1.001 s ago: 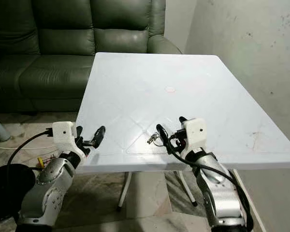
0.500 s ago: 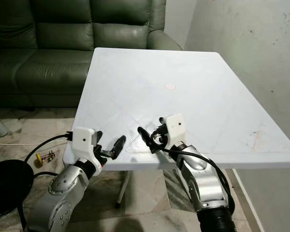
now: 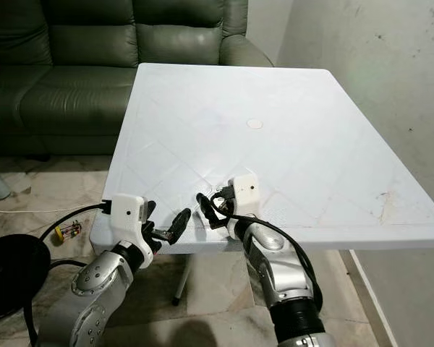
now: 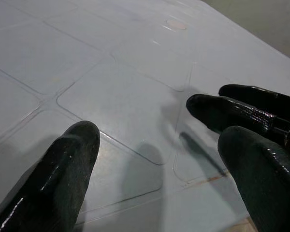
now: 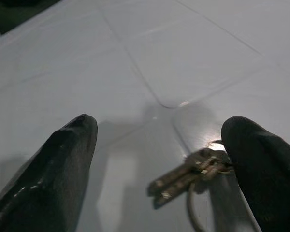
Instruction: Hang keys on a hook
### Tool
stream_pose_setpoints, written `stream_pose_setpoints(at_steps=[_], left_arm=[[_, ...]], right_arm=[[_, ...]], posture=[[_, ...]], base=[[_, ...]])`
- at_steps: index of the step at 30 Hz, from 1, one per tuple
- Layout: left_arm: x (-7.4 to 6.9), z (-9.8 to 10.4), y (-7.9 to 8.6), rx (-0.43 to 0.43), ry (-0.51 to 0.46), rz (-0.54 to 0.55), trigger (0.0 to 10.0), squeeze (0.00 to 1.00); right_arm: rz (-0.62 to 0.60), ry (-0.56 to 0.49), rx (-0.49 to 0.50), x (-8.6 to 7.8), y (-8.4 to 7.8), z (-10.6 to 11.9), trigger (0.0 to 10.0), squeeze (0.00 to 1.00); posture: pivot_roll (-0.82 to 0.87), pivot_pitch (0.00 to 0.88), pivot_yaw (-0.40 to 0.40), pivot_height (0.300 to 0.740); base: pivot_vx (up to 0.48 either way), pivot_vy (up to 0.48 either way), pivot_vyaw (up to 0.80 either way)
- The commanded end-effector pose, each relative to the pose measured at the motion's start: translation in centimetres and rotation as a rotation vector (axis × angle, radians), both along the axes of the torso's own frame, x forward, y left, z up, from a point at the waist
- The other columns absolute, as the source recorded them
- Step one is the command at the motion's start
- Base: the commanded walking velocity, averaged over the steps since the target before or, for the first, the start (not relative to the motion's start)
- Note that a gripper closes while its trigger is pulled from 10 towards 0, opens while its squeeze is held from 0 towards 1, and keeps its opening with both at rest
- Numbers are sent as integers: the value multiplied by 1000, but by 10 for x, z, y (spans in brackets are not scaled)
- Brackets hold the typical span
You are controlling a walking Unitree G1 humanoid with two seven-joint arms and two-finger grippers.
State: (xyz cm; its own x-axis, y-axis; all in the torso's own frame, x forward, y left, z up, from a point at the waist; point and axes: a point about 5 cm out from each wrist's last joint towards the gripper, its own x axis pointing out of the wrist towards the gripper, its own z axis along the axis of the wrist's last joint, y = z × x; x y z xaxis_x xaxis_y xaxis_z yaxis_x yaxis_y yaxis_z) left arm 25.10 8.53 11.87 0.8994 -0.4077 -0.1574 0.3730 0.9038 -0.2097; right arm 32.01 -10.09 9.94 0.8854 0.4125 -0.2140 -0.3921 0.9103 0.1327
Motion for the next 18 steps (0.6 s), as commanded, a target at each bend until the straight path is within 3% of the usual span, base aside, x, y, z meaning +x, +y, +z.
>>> stream_pose_setpoints(at_steps=[1,18], left_arm=[[-2,4,-1,-6,-10,-1,10000,0],[-1,5,1,-22,2,21,10000,0]], right_arm=[[-23,2,-18,3,-4,0,10000,0],[-93,-7,-151,3,-24,-9,10000,0]], posture=[[24,96,-86,740],[20,96,-87,740]], base=[[0,0,0],[0,0,0]])
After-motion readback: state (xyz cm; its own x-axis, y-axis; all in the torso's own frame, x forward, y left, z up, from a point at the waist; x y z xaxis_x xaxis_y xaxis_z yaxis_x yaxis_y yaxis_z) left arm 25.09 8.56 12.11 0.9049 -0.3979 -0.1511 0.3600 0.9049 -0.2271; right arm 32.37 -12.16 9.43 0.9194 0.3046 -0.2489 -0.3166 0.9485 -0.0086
